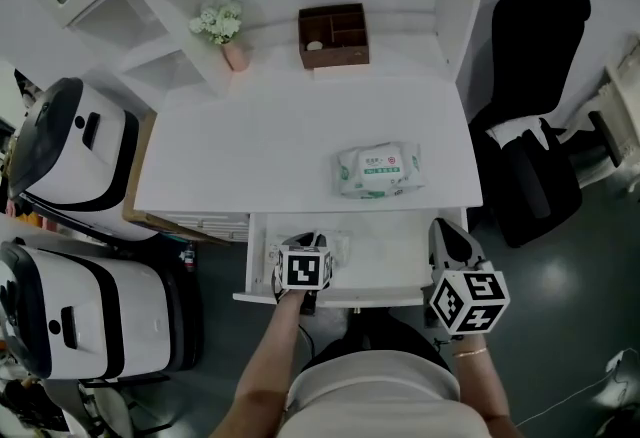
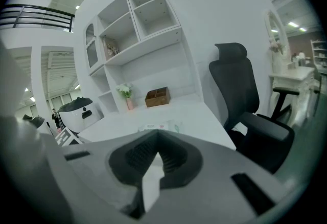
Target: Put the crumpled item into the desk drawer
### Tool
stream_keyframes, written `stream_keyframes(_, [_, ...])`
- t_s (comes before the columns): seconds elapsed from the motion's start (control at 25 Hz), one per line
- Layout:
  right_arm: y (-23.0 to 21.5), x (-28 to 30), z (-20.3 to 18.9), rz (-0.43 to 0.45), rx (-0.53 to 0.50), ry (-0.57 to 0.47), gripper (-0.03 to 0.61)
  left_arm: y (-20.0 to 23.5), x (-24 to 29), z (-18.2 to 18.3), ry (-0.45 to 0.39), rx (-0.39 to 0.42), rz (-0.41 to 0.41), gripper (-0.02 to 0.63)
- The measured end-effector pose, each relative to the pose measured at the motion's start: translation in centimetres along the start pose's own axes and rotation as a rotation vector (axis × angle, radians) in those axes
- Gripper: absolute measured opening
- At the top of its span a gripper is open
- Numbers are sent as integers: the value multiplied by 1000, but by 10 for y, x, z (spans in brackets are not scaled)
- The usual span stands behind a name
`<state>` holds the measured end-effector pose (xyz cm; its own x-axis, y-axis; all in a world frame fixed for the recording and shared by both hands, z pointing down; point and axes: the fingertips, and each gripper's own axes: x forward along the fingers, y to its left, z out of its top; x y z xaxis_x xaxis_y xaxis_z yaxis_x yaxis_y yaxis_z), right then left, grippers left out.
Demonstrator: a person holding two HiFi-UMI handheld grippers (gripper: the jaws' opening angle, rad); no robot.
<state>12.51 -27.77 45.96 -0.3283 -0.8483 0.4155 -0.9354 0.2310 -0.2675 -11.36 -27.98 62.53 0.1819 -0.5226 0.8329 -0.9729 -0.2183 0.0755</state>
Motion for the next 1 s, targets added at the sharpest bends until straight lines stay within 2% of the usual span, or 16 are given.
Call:
stream_keyframes(0.24, [6,4,4,23,-13,-5,2,1,-41,33,-157,6,22,29])
stream_keyframes(0.48, [16,7,8,49,-28,-9,2,7,-80,61,-301,-9,46,28])
stream_keyframes(1.0, [22,5,14,72,-47,-23,2,12,-136,86,-493,-45,63,-6])
